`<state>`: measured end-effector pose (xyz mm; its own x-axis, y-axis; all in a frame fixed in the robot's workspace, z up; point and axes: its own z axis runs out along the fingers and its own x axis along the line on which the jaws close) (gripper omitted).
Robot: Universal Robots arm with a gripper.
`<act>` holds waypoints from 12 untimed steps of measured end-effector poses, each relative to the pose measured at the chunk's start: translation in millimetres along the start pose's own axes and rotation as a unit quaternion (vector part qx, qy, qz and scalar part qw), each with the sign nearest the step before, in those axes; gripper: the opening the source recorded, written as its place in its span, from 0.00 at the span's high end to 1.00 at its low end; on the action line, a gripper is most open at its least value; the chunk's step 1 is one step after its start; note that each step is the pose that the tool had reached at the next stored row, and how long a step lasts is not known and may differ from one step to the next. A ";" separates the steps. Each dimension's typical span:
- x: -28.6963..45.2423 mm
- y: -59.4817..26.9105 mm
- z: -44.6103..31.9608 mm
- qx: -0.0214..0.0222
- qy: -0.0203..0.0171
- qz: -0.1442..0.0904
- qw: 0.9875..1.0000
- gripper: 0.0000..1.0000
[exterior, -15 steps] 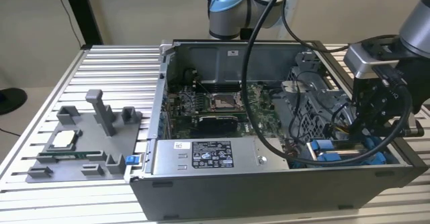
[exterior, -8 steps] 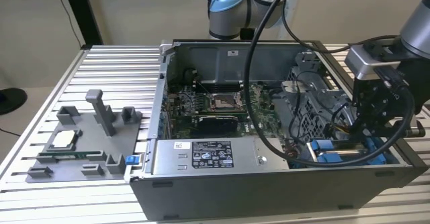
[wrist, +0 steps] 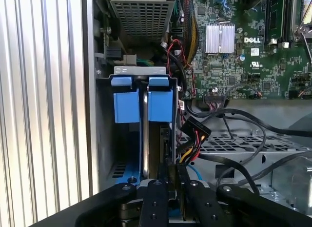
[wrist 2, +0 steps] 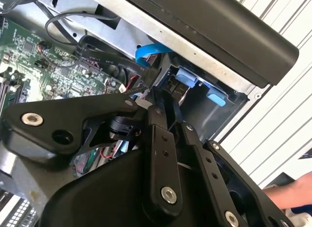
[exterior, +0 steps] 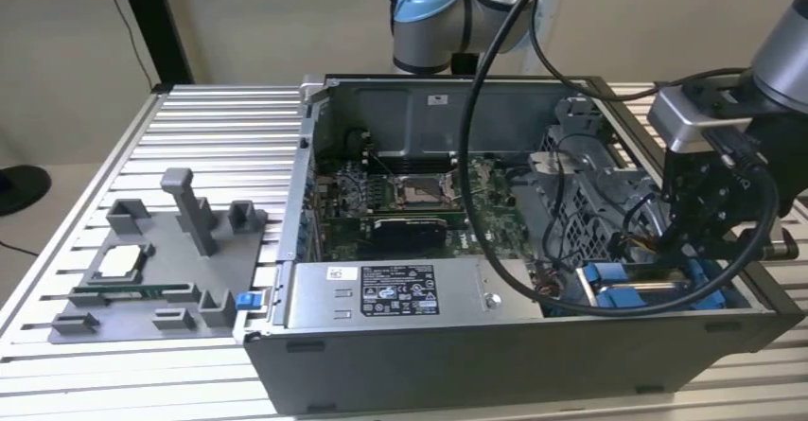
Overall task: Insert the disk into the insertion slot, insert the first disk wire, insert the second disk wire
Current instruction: 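Insert the first disk wire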
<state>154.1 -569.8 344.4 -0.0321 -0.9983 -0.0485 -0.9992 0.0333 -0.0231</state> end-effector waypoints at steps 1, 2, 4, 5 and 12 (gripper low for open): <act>0.1 0.0 0.1 0.000 0.000 0.000 1.000 1.00; 0.1 0.0 0.2 0.000 0.000 0.001 1.000 1.00; 0.3 0.0 0.4 0.000 0.000 0.001 1.000 1.00; 0.5 0.0 0.4 0.000 0.000 0.001 1.000 1.00; 1.5 0.0 0.9 0.000 0.000 0.003 1.000 1.00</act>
<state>154.1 -571.2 343.5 -0.0391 -0.9981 -0.0485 -0.9989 0.0402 -0.0231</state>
